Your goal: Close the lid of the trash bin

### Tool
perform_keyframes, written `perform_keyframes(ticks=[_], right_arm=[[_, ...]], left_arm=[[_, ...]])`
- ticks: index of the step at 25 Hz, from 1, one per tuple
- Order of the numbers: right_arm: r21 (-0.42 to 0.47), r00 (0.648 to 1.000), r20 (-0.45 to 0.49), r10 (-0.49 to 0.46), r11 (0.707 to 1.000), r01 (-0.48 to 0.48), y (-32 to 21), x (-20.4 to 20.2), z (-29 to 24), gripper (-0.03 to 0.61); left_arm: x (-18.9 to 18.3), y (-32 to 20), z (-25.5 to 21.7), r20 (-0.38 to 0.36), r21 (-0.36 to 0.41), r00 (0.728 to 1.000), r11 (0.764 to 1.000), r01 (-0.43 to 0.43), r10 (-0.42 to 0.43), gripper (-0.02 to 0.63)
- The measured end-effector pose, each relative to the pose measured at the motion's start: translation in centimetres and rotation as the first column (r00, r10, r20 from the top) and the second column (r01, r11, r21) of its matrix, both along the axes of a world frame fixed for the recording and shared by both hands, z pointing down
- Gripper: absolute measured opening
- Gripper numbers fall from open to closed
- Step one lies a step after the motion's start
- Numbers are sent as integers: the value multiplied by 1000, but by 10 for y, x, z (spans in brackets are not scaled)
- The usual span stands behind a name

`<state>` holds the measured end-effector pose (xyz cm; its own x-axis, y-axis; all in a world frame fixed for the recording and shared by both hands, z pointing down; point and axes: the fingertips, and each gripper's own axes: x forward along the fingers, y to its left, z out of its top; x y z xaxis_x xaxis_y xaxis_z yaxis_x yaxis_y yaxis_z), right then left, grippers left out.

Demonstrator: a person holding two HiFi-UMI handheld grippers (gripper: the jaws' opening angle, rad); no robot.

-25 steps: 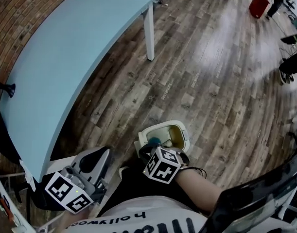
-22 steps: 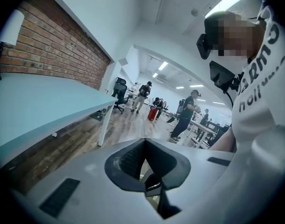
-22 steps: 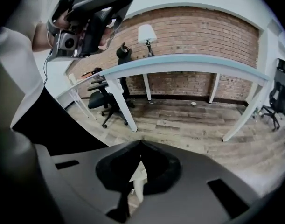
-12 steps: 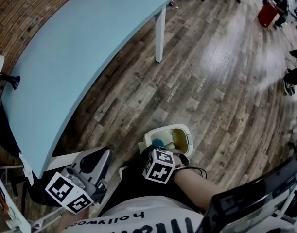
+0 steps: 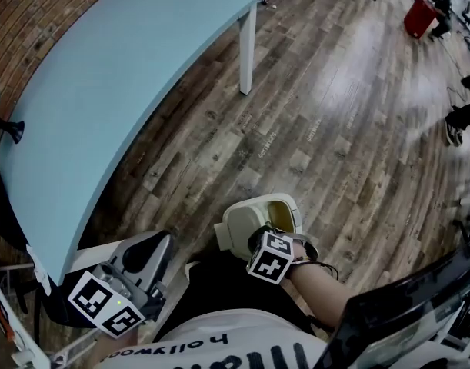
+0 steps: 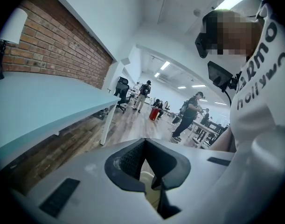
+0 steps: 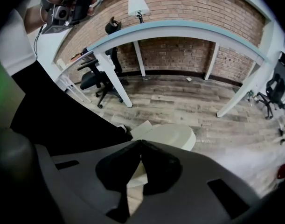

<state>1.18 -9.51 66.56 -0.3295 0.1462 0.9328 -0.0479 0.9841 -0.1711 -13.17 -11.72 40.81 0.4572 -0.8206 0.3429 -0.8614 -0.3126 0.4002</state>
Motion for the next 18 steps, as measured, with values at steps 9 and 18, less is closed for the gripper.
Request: perform_keyframes(ticks=[9, 18], right_arm=[[-1, 982, -77, 171, 985, -172, -29, 54, 30, 8], [-3, 900, -129, 416, 908, -419, -53, 97, 67, 8]], left_arm=[[11, -13, 11, -1, -29, 999, 999, -35, 35, 6], [19, -25, 25, 5, -89, 998, 994, -60, 60, 6]])
